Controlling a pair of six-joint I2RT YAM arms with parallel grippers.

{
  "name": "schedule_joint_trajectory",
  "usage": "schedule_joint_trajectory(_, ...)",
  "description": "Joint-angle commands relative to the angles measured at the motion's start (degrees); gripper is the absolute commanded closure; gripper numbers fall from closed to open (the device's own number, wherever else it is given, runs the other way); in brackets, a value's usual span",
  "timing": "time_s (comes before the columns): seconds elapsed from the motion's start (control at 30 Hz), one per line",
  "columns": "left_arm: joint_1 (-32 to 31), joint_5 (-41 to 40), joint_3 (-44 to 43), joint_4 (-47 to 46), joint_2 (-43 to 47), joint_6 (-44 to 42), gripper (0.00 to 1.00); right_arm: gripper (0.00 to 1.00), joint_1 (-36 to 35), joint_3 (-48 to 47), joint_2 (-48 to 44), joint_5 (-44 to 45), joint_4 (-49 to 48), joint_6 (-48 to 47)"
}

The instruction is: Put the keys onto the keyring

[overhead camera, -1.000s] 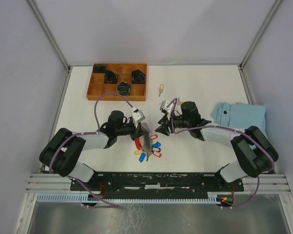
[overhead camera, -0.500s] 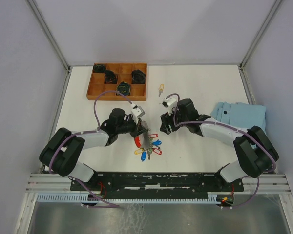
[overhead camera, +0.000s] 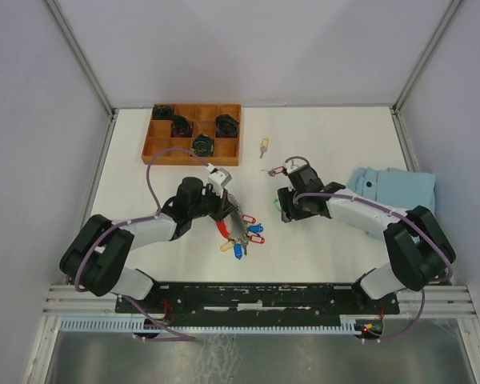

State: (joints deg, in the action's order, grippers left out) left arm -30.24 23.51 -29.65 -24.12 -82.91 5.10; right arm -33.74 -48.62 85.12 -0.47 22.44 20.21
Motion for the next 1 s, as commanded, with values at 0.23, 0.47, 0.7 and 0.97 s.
schedule_joint_trajectory(0.23, 0.14, -5.39, -1.29, -1.53, 3.26, 3.13, 0.97, 0.49, 1.42, -3.02, 6.66, 2.83, -5.99, 9.96)
schedule_joint_trajectory(0.47, 0.15, -4.88, -1.51, -1.37, 2.68, 2.37, 0.97, 0.57, 2.86, -3.70, 9.28, 1.32, -8.41, 12.99)
schedule_joint_trajectory(0.7, 0.11, -5.53, -1.79, -1.02, 2.41, 2.09, 0.97, 0.64, 3.82, -3.59, 10.11, 0.41, -10.13, 15.12)
schedule_joint_trajectory(0.97, 0.18, -5.31, -2.38, -0.49, 1.55, 1.86, 0.97, 0.77, 4.30, -3.51, 10.16, -1.17, -9.99, 15.55)
